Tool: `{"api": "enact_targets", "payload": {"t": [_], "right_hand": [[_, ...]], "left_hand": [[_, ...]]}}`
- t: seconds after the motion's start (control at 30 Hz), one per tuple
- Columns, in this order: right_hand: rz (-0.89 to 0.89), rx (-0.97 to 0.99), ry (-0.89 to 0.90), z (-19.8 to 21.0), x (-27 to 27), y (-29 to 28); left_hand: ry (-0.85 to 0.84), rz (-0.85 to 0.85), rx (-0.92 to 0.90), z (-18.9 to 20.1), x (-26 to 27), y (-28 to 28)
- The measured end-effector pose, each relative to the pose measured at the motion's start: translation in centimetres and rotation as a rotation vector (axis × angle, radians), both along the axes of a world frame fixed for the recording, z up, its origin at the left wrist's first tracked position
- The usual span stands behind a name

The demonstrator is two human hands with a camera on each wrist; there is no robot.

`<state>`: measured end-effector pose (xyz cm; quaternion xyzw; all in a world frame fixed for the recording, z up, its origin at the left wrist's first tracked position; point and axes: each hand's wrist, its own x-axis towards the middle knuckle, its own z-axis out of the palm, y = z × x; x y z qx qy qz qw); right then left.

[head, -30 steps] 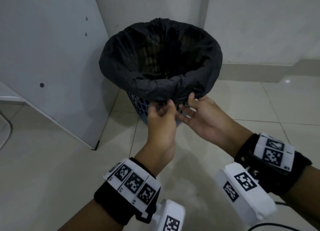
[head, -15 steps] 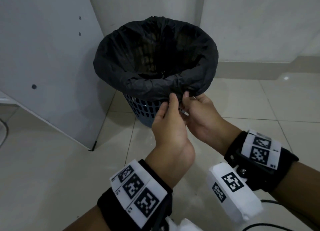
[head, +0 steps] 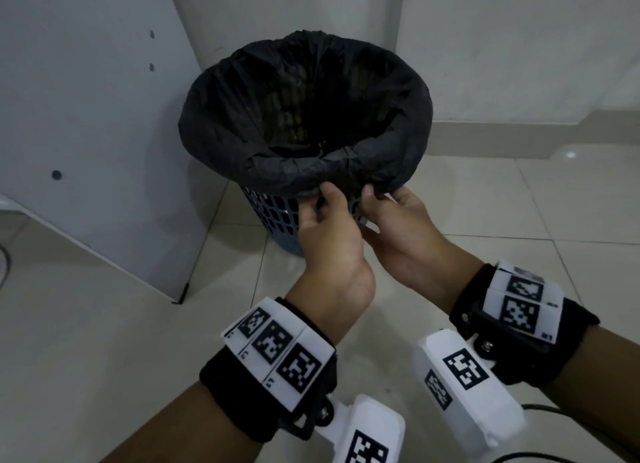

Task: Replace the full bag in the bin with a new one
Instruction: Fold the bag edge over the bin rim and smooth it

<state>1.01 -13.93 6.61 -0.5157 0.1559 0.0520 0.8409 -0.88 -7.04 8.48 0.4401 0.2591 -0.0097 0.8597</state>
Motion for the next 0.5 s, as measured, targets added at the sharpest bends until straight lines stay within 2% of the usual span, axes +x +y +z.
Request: {"api": "enact_targets", "payload": {"t": [0.2,0.5], "right_hand": [[-0.057,0.117,-0.022,-0.6,-1.0,-0.9],[0.012,0.075,0.050,0.2,0.6,-0.7]], "left_hand": [[-0.014,-0.020,0.013,0.2,-0.1,0.2],[0.082,-0.023,0.028,0.7,1.1,0.2]]}}
